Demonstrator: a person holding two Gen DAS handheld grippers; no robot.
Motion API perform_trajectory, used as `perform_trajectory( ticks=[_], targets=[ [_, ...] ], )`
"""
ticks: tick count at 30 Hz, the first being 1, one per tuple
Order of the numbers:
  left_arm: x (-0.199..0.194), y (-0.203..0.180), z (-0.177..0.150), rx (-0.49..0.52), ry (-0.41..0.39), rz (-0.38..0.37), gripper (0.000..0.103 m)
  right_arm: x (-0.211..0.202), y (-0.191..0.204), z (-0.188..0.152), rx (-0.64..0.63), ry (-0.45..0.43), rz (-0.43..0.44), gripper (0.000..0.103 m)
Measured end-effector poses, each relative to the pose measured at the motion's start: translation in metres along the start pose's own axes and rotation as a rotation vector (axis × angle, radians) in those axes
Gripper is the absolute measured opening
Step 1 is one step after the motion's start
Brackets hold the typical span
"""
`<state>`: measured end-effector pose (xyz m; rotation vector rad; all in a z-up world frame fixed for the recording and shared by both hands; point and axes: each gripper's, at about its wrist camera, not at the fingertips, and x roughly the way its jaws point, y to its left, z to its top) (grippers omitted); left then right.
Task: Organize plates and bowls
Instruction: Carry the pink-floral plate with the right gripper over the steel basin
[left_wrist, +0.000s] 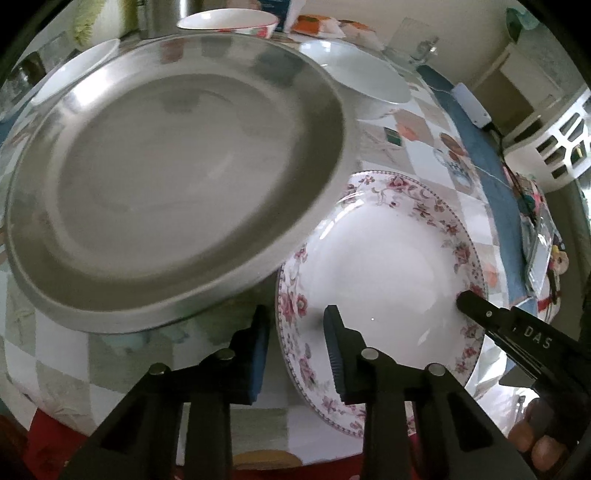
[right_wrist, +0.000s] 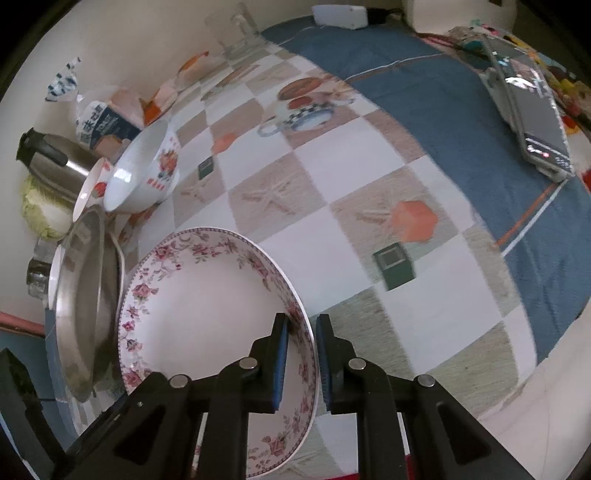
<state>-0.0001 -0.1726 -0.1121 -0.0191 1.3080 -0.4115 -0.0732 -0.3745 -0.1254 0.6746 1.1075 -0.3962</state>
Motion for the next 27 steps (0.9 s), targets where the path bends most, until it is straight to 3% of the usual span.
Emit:
perform_trajectory(
  ticks=[8, 15, 27],
  targets=[
    [0.007, -0.005, 0.008, -0.024, 0.002, -0.051, 0.024, 0.001, -0.024, 0.004, 0.060, -0.007, 0.082, 0.016],
    [0.010, -0.005, 0.013, -0.045, -0.004, -0.069, 0.023, 0.012, -0.041, 0.008, 0.111, 0.005, 0.237, 0.014],
    [0.011, -0.010, 0.014, -0.013, -0.017, -0.061, 0.022, 0.012, -0.035, 0.010, 0.081, -0.014, 0.231, 0.013]
  ],
)
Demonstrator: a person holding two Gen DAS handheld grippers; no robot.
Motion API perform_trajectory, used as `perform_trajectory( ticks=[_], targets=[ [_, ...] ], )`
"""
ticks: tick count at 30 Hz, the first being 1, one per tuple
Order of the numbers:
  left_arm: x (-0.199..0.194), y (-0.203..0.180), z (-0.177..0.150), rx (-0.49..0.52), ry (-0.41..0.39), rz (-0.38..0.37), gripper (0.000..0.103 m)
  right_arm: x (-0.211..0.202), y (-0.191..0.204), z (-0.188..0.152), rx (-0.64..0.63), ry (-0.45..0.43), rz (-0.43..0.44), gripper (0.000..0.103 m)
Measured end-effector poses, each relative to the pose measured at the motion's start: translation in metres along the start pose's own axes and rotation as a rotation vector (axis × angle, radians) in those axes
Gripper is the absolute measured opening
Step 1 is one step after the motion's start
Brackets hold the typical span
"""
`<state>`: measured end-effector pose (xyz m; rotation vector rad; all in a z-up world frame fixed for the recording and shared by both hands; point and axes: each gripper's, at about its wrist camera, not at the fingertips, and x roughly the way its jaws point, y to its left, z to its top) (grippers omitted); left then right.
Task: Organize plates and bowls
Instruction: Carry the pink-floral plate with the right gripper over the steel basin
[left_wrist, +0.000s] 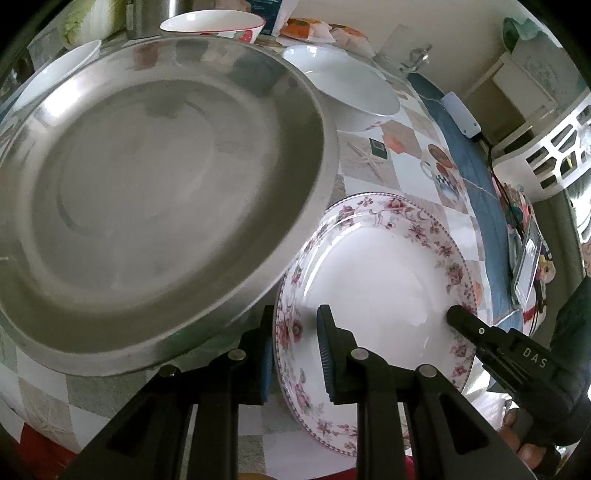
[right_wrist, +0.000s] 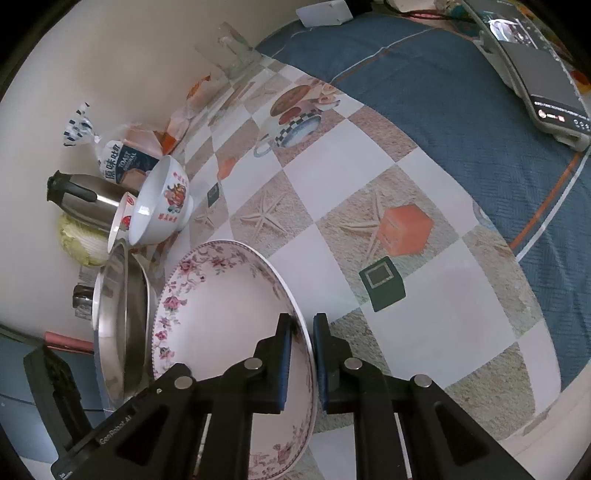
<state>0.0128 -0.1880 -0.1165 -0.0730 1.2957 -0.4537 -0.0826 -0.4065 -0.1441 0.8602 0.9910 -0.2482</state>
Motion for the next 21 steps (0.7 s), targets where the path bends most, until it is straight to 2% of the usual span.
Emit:
perform_trajectory(
  ticks=[7, 21],
  targets=[
    [-0.001, -0.011, -0.004, 0.056, 0.004, -0.001, 0.022, -0.006, -0.007, -0.001, 0.001, -0.006, -0.005, 0.013],
    [-0.017, -0.029, -0.002, 0.170, -0.046, 0.006, 0.022, -0.030, -0.011, 0.000, -0.016, -0.083, 0.009, 0.013]
  ],
)
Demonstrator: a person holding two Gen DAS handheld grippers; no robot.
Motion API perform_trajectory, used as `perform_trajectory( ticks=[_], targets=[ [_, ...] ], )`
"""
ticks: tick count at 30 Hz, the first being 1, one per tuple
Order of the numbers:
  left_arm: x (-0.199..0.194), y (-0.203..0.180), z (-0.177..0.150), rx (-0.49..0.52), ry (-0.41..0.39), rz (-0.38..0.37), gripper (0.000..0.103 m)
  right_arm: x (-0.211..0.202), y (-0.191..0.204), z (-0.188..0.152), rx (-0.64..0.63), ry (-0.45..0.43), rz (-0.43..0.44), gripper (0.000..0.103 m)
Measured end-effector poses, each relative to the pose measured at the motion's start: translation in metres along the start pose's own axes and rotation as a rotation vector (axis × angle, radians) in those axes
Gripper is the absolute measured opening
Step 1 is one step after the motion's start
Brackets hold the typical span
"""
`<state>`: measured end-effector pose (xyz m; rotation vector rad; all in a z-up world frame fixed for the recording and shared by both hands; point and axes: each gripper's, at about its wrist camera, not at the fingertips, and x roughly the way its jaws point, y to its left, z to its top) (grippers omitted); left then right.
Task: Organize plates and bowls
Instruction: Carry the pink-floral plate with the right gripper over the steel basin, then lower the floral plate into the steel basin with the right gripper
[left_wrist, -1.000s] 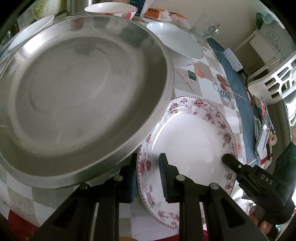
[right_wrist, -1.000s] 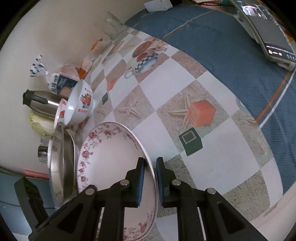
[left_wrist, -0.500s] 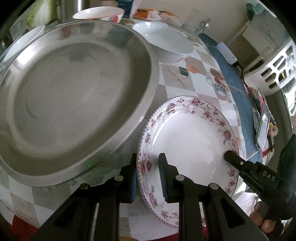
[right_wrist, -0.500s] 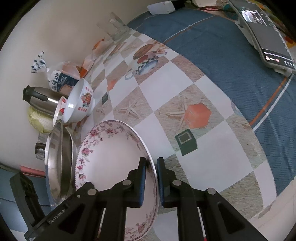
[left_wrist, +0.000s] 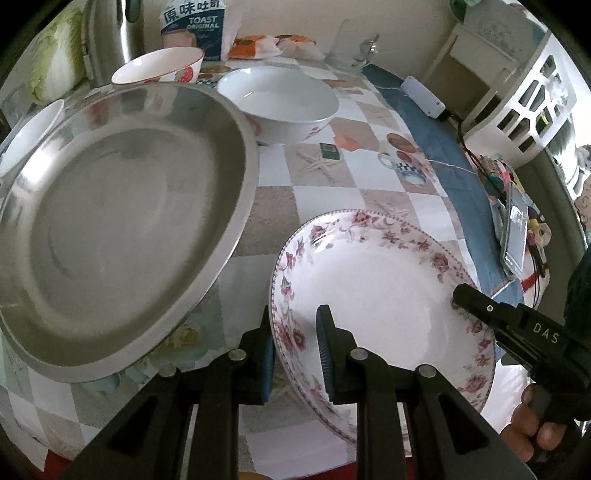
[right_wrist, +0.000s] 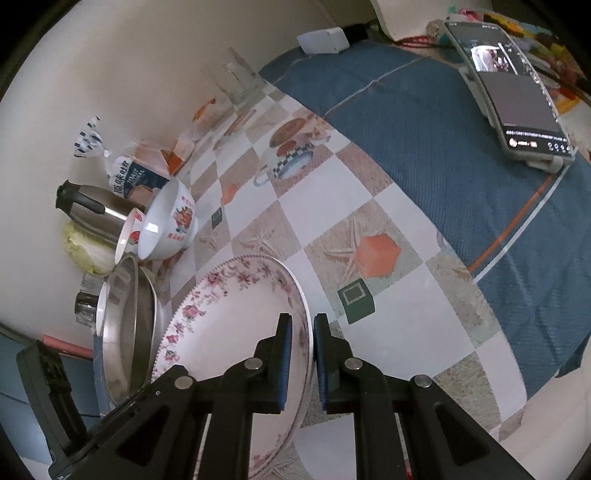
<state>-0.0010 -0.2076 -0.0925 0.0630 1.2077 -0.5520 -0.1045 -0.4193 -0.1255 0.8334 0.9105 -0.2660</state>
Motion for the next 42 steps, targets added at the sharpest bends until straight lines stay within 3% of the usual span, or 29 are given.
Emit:
perform_trajectory(
  ticks=[15, 23, 32, 42],
  targets=[
    [-0.034, -0.014, 0.012, 0.067, -0.103, -0.025, 0.022, -0.031, 0.014, 0.002, -0.045, -0.079, -0.018, 0.013],
    [-0.071, -0.010, 0.022, 0.107, -0.212, -0.049, 0.022, -0.059, 0.046, 0.013, -0.086, -0.146, -0.007, 0.013],
    [-0.112, 0.026, 0.039, 0.055, -0.340, -0.047, 0.022, -0.083, 0.111, 0.023, -0.186, -0.216, 0.031, 0.013],
    [-0.141, 0.092, 0.054, -0.084, -0.416, -0.035, 0.022, -0.060, 0.188, 0.018, -0.294, -0.190, 0.075, 0.013]
  ],
)
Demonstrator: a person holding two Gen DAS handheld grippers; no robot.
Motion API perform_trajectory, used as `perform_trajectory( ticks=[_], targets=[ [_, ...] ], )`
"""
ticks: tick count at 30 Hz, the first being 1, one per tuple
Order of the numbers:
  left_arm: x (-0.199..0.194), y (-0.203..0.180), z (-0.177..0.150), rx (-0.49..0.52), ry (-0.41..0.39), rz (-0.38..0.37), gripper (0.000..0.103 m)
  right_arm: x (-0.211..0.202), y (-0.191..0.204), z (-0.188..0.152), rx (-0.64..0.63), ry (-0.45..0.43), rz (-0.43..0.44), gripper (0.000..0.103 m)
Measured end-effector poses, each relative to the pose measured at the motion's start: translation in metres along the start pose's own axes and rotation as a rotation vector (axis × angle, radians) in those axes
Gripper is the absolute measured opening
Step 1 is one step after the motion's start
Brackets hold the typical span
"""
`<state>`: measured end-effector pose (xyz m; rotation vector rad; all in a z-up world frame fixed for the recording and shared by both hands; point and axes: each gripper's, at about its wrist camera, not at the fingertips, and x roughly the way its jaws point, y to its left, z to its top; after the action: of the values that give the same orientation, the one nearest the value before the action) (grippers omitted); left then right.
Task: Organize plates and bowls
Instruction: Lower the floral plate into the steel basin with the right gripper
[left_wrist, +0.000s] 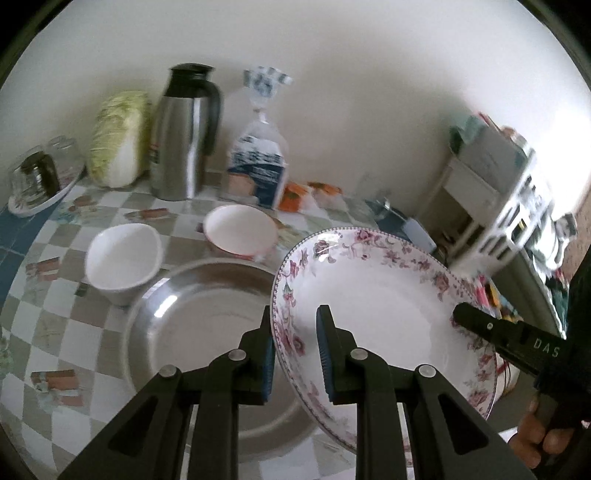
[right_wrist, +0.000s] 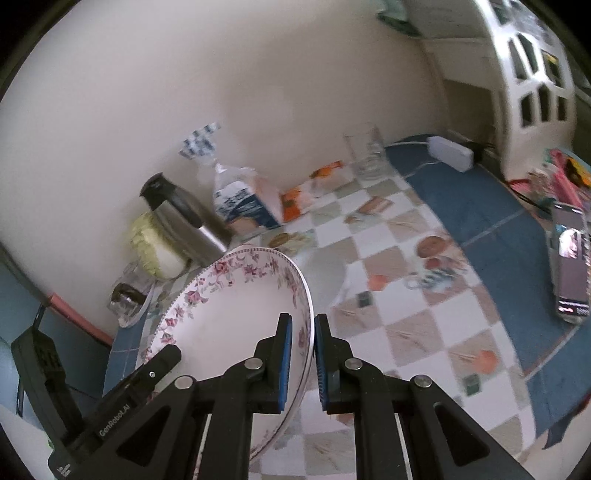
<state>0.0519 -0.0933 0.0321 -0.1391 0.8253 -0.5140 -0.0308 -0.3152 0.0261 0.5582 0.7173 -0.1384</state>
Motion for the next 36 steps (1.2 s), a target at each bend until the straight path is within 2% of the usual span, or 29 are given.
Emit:
perform_trajectory(
  ticks=[10, 21, 27, 36],
  targets=[
    [-0.016, 0.060, 0.018, -0.114, -0.051, 0.056, 0.022, 0.039, 0.063, 0.002, -0.093, 0.045, 0.046, 0.013],
    [-0.018, 0.112, 0.023, -0.209, -0.055, 0.114, 0.022, 0.081, 0.115, -0.005, -0.162, 0.108, 0.088, 0.013],
    [-0.007, 0.124, 0.025, -0.233, -0.032, 0.121, 0.022, 0.100, 0.118, -0.009, -0.153, 0.145, 0.087, 0.013],
    [0.018, 0.124, 0.020, -0.231, 0.046, 0.131, 0.022, 0.117, 0.105, -0.015, -0.131, 0.189, 0.050, 0.013]
  ],
)
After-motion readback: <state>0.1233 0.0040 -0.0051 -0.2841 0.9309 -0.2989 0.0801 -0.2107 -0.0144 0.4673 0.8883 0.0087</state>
